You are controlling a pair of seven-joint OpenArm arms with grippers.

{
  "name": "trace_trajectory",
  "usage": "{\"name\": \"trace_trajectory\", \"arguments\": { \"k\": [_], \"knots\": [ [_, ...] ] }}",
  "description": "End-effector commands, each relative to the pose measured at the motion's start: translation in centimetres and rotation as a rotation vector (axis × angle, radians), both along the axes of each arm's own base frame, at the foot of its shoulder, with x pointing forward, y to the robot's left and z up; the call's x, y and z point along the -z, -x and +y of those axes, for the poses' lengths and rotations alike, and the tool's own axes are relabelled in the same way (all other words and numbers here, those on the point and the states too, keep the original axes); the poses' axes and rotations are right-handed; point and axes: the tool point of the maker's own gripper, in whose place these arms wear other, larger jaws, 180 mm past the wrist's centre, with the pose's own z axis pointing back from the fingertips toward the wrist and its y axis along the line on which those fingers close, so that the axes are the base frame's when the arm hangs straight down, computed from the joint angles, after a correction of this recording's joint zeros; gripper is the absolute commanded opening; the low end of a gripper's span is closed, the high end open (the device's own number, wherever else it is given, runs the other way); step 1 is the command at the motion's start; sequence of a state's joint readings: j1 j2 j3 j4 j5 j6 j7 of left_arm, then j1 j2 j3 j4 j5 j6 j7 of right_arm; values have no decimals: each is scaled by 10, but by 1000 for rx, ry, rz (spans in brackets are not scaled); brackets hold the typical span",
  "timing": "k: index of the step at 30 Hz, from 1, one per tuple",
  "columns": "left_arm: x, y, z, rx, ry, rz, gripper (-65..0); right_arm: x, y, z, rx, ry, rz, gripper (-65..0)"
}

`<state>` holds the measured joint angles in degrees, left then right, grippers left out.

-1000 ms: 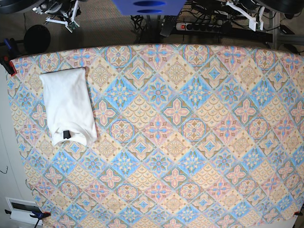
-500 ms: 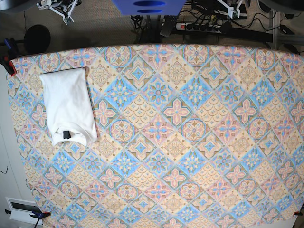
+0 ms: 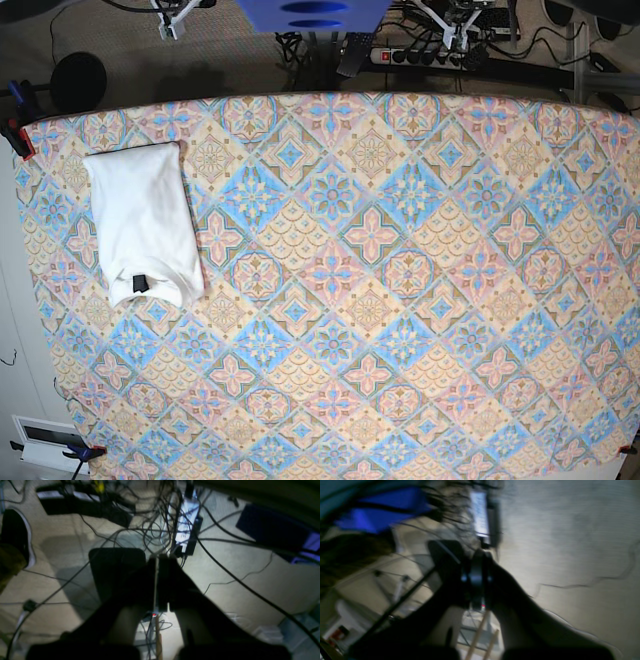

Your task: Fold the T-shirt properly

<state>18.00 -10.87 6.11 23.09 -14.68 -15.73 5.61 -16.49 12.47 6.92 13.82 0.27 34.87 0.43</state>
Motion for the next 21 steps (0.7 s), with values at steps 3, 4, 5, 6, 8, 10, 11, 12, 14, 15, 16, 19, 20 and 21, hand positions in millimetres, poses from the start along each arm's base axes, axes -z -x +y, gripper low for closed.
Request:
{"name": "trace_trajectory", "arguments": {
  "k": [3,4,5,6,8,10,11,12,14,15,16,19,20,21],
  "knots": [
    [1,-12,-6,6,12,-26,-650,-2,1,-14,2,23,-7,-650],
    [1,-18,-7,8,14,-33,-649,-2,0,-13,2,21,-7,-650],
    [2,-19,-13,5,23,-36,-649,-1,0,-9,4,15,-5,-650],
    [2,-21,-18,3,30,-39,-649,0,2,4,10,-5,-2,-650],
    [2,-21,-21,2,34,-39,-649,2,5,31,25,-45,4,-650],
    [3,-24,-25,-3,41,-44,-649,6,6,44,31,-28,14,-650],
    [3,-25,-26,-3,42,-45,-649,9,7,43,32,6,21,-650],
    [3,-25,-29,-7,48,-46,-649,12,7,40,31,39,24,-650],
    [3,-26,-38,-17,60,-48,-649,16,-5,38,33,83,13,-650],
    [3,-26,-39,-18,63,-48,-649,18,-7,36,33,101,12,-650],
    [3,-26,-41,-21,66,-48,-649,19,-9,33,33,116,10,-650],
    [4,-39,-53,-29,83,-70,-649,20,-10,27,32,149,14,-650],
    [4,-43,-56,-31,89,-76,-649,21,-16,26,32,153,5,-650],
    [4,-44,-56,-31,89,-78,-649,22,-25,26,33,154,-8,-650]
  ]
}}
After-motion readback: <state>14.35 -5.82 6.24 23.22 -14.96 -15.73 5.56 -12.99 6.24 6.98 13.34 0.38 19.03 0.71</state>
